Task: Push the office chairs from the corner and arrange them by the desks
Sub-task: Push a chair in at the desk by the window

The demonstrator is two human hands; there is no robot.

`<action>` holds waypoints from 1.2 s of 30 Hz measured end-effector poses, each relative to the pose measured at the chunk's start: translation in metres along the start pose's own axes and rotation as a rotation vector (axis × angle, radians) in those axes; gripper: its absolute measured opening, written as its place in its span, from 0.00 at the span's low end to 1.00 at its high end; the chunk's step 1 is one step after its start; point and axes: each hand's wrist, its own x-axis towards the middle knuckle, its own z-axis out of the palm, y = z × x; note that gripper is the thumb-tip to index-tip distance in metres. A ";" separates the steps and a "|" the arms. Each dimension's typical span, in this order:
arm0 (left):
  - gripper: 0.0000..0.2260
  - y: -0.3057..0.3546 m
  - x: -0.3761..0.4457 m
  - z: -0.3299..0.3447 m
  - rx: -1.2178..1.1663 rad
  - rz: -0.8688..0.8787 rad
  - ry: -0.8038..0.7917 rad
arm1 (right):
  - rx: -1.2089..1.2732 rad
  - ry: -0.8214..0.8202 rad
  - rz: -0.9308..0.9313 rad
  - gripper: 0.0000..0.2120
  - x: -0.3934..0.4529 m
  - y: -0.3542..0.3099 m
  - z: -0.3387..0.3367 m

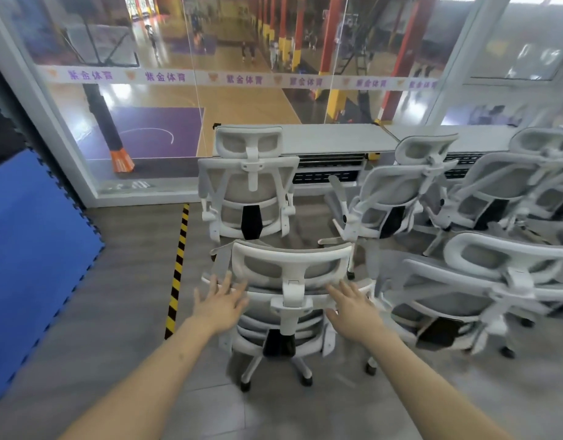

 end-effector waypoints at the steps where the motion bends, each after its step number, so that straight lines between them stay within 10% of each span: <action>1: 0.26 0.001 0.002 0.001 0.022 -0.005 -0.034 | -0.021 -0.065 0.001 0.31 0.006 0.003 0.007; 36: 0.33 0.070 -0.277 0.158 0.080 -0.233 0.001 | -0.002 -0.149 -0.248 0.35 -0.230 0.043 0.104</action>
